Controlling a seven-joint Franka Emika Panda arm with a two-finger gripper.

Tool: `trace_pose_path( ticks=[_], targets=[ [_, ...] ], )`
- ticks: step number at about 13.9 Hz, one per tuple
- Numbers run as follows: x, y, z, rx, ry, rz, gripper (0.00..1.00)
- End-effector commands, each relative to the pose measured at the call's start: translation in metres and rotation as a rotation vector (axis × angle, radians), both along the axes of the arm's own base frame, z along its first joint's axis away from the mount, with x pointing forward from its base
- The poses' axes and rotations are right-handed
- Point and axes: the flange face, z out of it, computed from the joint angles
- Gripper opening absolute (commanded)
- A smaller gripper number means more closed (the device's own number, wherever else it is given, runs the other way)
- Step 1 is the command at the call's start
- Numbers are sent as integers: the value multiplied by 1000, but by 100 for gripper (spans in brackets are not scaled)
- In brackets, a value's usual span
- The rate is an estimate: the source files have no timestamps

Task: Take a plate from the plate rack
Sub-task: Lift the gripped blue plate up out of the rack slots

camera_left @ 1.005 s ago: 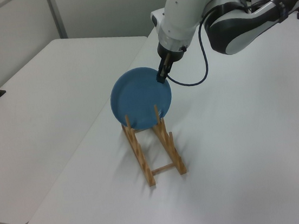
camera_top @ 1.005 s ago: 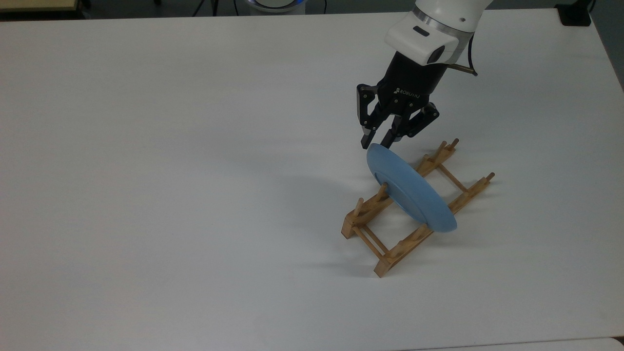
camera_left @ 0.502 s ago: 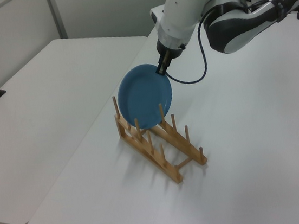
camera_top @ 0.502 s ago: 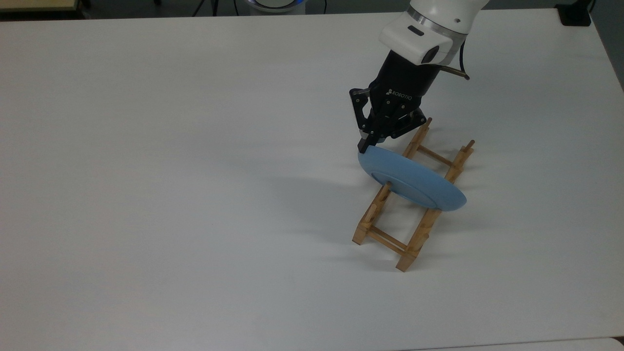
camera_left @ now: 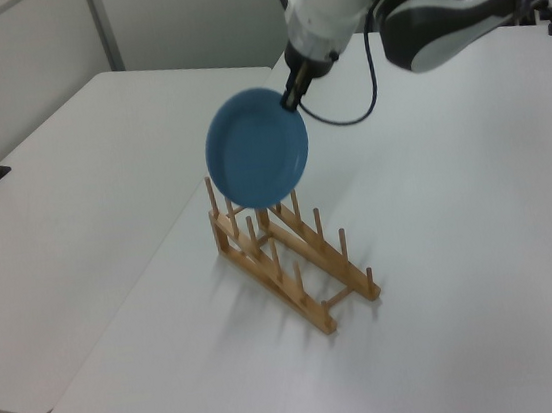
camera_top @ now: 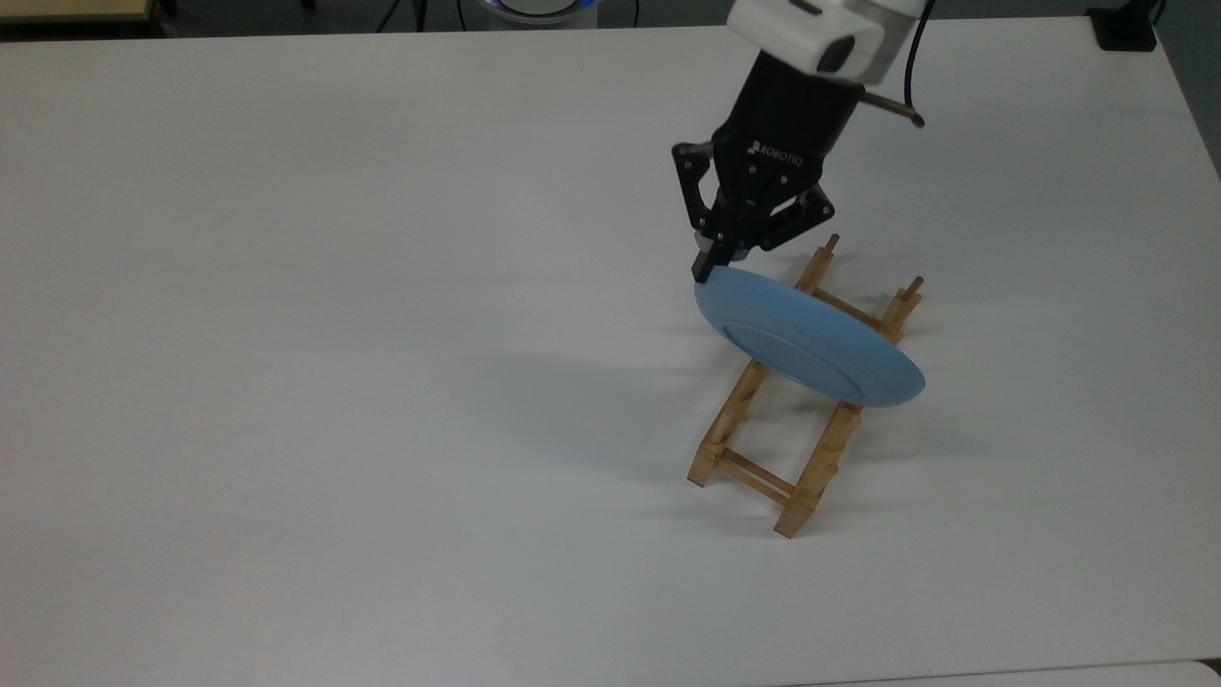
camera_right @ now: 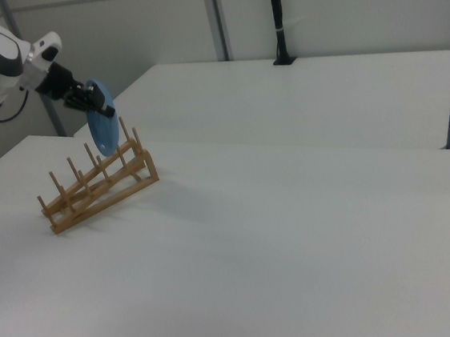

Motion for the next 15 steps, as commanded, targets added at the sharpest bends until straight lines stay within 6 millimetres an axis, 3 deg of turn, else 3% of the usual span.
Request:
trace_pose_path(
  ticks=[1,4,5,8,12,15],
  targets=[
    [-4,-37,32,23,-13,-16,0],
    [4,-95,46,108,64,-15,0],
    [5,-123,47,130,114,-15,0],
    [9,-179,40,195,229,37,0],
    [3,-236,11,242,436,160,0],
    [-9,-257,-24,255,640,293,0]
  ],
)
